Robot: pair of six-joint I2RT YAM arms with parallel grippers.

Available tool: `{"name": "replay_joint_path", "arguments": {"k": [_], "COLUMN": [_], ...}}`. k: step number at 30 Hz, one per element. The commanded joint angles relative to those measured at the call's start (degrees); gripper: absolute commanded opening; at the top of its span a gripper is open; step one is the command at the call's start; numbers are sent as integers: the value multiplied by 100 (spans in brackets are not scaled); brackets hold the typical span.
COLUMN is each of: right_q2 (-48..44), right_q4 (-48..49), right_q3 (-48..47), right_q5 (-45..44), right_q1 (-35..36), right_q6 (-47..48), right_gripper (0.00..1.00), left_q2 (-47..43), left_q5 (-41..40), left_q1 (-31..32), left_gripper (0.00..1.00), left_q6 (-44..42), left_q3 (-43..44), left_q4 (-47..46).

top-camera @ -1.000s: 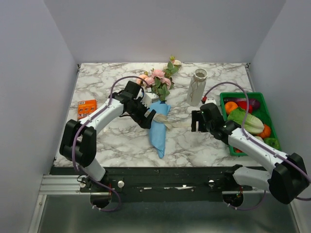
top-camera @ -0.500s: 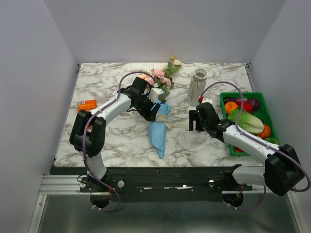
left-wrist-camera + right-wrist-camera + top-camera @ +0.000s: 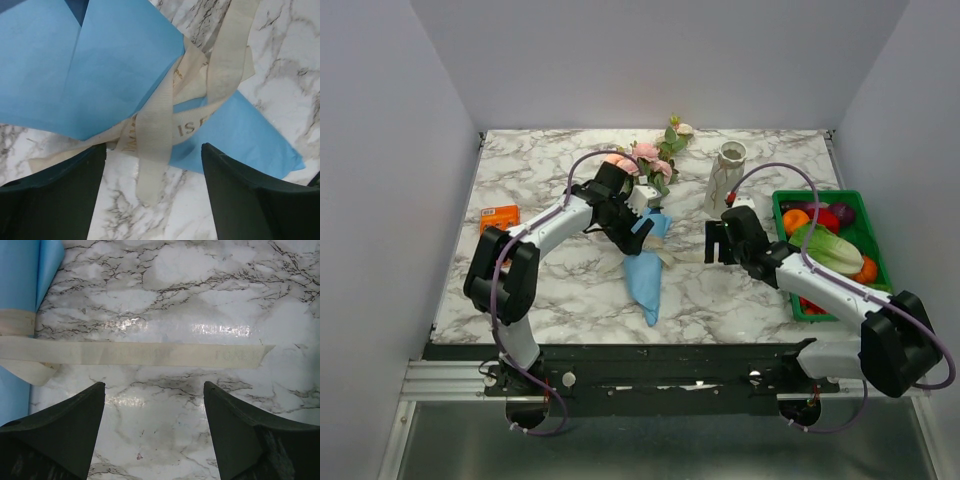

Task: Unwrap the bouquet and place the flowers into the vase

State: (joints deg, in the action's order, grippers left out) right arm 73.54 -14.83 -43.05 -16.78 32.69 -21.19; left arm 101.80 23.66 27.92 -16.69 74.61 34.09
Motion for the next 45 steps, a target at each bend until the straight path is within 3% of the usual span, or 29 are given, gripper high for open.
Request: {"name": "replay_joint_path", "arguments": {"k": [1,13,18,25,33,38,42,45], "right_q2": [99,161,152,117,99,126,143,108], "right_q4": [165,323,332,341,411,472,499,525], "right_q3": [-186,-81,-116,-99,-37,7,33,68], "right_q5": [95,192,210,183,210,219,271,298], "right_q1": [45,45,53,53,45,45,45,45], "right_q6": [-87,-201,-175,-192,-201,-184,-192,-184], "right_gripper": [86,86,86,86,86,86,86,86], "left_q2": [-441,-1294,-1022,-618,-328,-213,-187,-213], "left_q5": [-432,-1179,-899,-863,-731,-740,-784,-845], "left_q1": [117,249,249,249,249,249,249,240], "left_gripper": [99,96,80,68,66,48,23,9], "left_q6": [8,298,350,342,359,386,394,386], "left_q3": [-324,-1124,-1036,-861,-571,-465,-456,-465], "left_q4": [-191,-780,-640,-702,-693,-710,-684,-658]}}
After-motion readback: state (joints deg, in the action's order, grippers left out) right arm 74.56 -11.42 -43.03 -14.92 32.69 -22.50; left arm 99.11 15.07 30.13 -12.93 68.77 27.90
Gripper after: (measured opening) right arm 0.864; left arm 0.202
